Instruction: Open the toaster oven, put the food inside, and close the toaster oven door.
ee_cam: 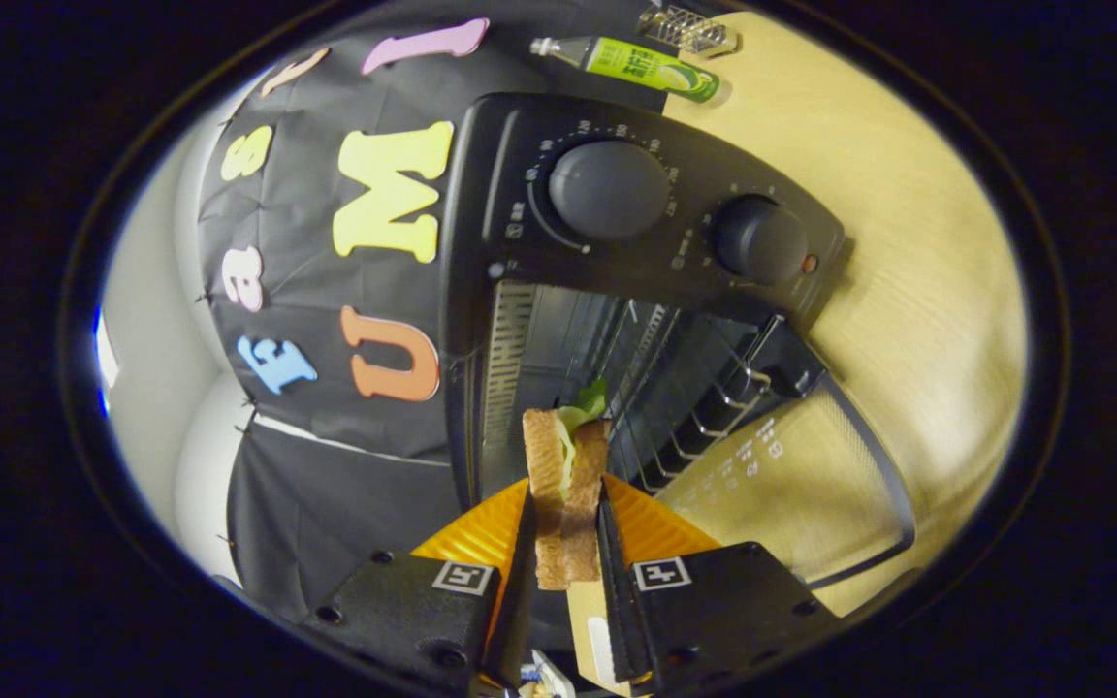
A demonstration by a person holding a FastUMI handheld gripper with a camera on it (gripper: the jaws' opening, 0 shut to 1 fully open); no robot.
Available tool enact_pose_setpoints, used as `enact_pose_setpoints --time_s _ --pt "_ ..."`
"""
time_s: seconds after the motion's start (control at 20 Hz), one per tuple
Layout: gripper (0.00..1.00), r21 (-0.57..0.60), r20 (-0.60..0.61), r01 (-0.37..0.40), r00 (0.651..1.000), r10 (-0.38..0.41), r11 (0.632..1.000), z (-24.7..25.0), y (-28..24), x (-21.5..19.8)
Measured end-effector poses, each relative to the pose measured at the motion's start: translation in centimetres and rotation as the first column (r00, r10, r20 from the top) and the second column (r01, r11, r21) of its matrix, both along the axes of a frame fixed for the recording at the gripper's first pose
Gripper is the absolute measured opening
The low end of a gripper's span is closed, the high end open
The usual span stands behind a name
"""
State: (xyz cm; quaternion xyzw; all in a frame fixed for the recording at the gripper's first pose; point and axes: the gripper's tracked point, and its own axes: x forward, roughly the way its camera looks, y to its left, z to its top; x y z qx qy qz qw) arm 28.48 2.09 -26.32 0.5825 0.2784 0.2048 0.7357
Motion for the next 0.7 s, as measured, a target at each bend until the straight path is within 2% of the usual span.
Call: enact_pose_setpoints --time_s 0.25,0.4,0.5,0.7 --pt "0.39 -0.042 0.019 0.043 0.999 -0.043 0.998 -0.8 1.3 3.8" --pt "0.39 -0.100 0.029 0.031 0.999 -0.028 0.995 -1.3 2.8 4.8" --pt "0.39 -0.133 0.055 0.058 0.997 -0.051 0.989 -1.3 3.1 6.3" --pt "0.39 -0.264 0.092 0.054 0.995 -0.030 0.963 -1.6 2.7 5.9"
